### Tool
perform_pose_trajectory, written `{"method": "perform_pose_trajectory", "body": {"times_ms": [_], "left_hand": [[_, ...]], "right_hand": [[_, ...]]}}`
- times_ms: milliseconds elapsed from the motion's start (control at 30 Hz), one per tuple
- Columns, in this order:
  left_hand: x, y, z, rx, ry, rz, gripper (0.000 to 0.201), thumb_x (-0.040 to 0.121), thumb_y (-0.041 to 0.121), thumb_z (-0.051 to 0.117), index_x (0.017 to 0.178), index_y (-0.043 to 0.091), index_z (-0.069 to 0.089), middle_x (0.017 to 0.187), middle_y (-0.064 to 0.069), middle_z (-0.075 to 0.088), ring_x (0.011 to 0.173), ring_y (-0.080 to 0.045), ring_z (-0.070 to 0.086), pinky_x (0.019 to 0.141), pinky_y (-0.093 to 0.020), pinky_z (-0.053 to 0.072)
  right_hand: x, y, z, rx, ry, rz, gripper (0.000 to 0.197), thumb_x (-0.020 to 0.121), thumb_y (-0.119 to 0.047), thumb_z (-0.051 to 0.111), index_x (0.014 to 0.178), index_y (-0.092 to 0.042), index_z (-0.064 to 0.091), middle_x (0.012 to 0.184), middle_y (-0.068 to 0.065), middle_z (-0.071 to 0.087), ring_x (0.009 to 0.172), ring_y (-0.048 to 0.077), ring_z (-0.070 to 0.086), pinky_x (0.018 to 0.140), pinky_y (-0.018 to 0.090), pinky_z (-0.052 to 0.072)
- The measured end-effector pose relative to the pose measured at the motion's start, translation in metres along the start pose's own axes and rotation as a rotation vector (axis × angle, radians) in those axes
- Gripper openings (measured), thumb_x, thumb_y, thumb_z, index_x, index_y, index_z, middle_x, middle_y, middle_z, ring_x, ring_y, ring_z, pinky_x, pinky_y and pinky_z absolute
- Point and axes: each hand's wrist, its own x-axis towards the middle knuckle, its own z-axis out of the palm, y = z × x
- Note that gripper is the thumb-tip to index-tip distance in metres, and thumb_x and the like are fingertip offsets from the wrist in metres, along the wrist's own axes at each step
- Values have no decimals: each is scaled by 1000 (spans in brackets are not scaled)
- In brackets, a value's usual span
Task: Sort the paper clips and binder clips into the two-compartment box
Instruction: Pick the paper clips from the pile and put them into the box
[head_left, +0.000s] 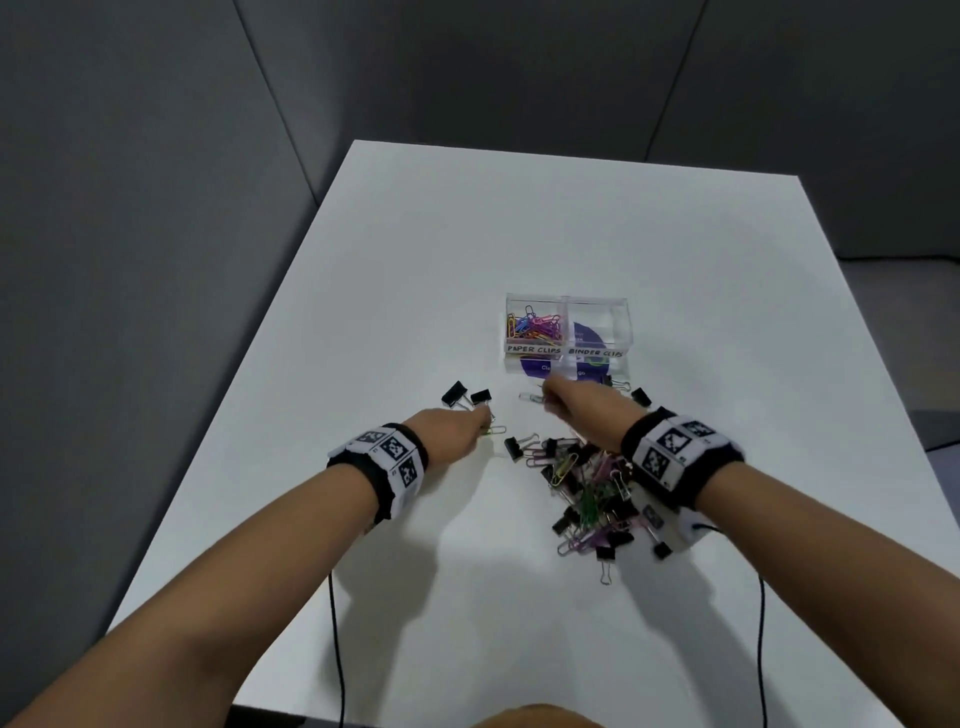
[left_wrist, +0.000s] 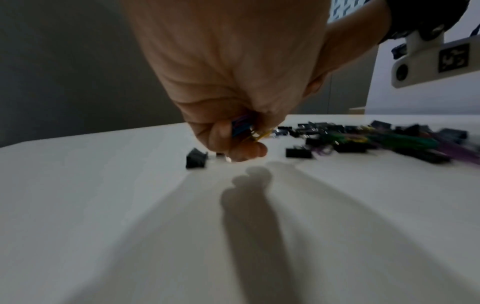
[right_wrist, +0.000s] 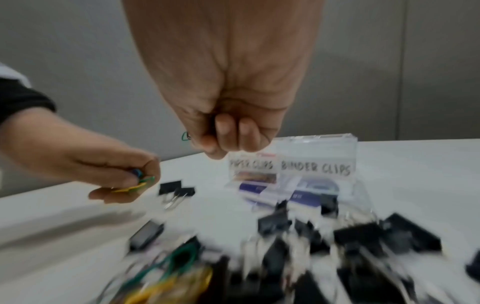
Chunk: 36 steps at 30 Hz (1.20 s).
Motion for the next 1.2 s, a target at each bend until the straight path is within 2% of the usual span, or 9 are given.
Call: {"method": "perform_pose_trajectory", "body": {"times_ms": [133,267,400,500,600,767,933,1067,1200], "left_hand": [[27,-3,-43,-35,165,20,26,100,20,31,121,14,44,112,-10,63,90,-25,58,78,-28,38],[53,-12,-85,-68,290,-9,28,101,23,31,117,11,50,119,-11,56,104,-28,58,86,-34,43],[67,-19,-104,-55,292,-34,27,100,19,33,114,8,53,118,-12,53,100,-31,58,84,-36,44],[74,-23,-104,-64,283,-38,27,100,18,34,114,6,54,118,-12,54,101,-31,57,86,-35,44],[80,-21,-102,-80,312,-24,28,100,21,35,114,6,54,117,-12,55,101,-30,57,84,-34,44],[96,1,-103,-25,397,44,26,100,24,38,115,12,56,119,-6,57,103,-25,58,81,-33,46],[114,26,-103,53,358,44,33,96,32,46,124,17,56,129,-6,53,118,-26,50,92,-36,42],[99,47,-88,66,457,166,32,94,26,49,124,17,57,125,-5,56,115,-24,51,91,-34,42],[66,72,-45,131,207,280,32,96,38,47,119,17,56,113,0,64,104,-19,61,75,-25,42]], "right_hand": [[36,15,-39,18,137,55,20,99,-20,40,111,-5,47,86,7,57,75,23,51,63,29,37],[78,24,-63,-77,166,90,22,98,-18,40,112,-4,50,101,18,65,88,33,61,73,37,47],[111,25,-62,-101,115,85,21,95,-12,42,111,-7,54,110,18,64,97,34,61,81,39,48],[121,24,-55,-66,83,64,29,93,-13,48,121,-11,52,121,13,59,111,30,56,91,39,45],[109,32,-56,-30,196,49,33,93,-16,51,126,-13,50,126,10,56,117,27,52,96,41,45],[65,53,-50,-13,333,39,24,94,-16,48,116,-13,58,116,8,61,108,26,55,85,39,49],[16,67,-26,-3,261,61,21,95,-17,49,112,-12,59,110,6,62,99,23,58,72,26,41],[-16,81,-6,-31,181,134,23,95,-19,48,115,-15,57,113,4,60,99,22,59,72,29,44],[-47,93,10,-57,118,263,26,95,-24,48,119,-18,54,117,3,59,98,21,60,76,33,50]]}}
